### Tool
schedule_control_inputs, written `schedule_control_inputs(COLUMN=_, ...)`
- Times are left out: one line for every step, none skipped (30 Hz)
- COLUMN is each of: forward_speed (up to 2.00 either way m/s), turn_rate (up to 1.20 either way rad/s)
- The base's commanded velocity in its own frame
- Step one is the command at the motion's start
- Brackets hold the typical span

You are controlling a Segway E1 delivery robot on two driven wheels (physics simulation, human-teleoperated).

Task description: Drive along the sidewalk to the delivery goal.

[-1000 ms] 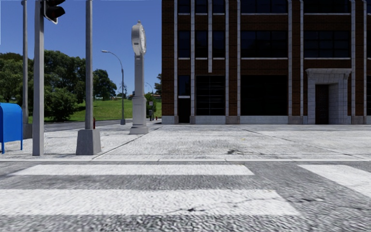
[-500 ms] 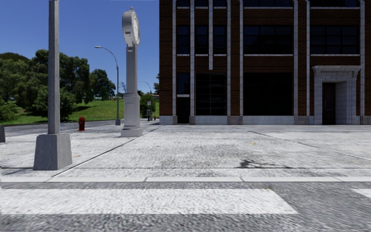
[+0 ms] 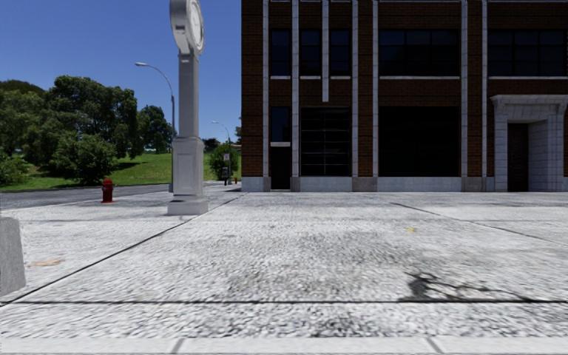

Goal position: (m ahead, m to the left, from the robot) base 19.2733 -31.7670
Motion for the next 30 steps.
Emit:
schedule_control_inputs(forward_speed=2.0, turn_rate=0.0)
schedule_control_inputs(forward_speed=2.0, turn_rate=0.0)
schedule_control_inputs(forward_speed=2.0, turn_rate=-0.05)
schedule_control_inputs(forward_speed=2.0, turn_rate=-0.15)
schedule_control_inputs(forward_speed=1.96, turn_rate=-0.25)
schedule_control_inputs(forward_speed=1.96, turn_rate=-0.25)
schedule_control_inputs(forward_speed=1.88, turn_rate=-0.29)
schedule_control_inputs(forward_speed=1.73, turn_rate=-0.31)
schedule_control_inputs(forward_speed=1.66, turn_rate=-0.31)
schedule_control_inputs(forward_speed=1.66, turn_rate=-0.31)
schedule_control_inputs(forward_speed=1.63, turn_rate=-0.32)
schedule_control_inputs(forward_speed=1.6, turn_rate=-0.35)
schedule_control_inputs(forward_speed=1.57, turn_rate=-0.39)
schedule_control_inputs(forward_speed=1.57, turn_rate=-0.39)
schedule_control_inputs(forward_speed=1.56, turn_rate=-0.44)
schedule_control_inputs(forward_speed=1.55, turn_rate=-0.46)
schedule_control_inputs(forward_speed=1.55, turn_rate=-0.46)
schedule_control_inputs(forward_speed=1.55, turn_rate=-0.46)
schedule_control_inputs(forward_speed=1.54, turn_rate=-0.47)
schedule_control_inputs(forward_speed=1.54, turn_rate=-0.47)
schedule_control_inputs(forward_speed=1.54, turn_rate=-0.47)
schedule_control_inputs(forward_speed=1.54, turn_rate=-0.47)
schedule_control_inputs(forward_speed=1.54, turn_rate=-0.47)
schedule_control_inputs(forward_speed=1.54, turn_rate=-0.47)
schedule_control_inputs(forward_speed=1.54, turn_rate=-0.47)
schedule_control_inputs(forward_speed=1.54, turn_rate=-0.47)
schedule_control_inputs(forward_speed=1.54, turn_rate=-0.47)
schedule_control_inputs(forward_speed=1.54, turn_rate=-0.47)
schedule_control_inputs(forward_speed=1.54, turn_rate=-0.47)
schedule_control_inputs(forward_speed=1.54, turn_rate=-0.47)
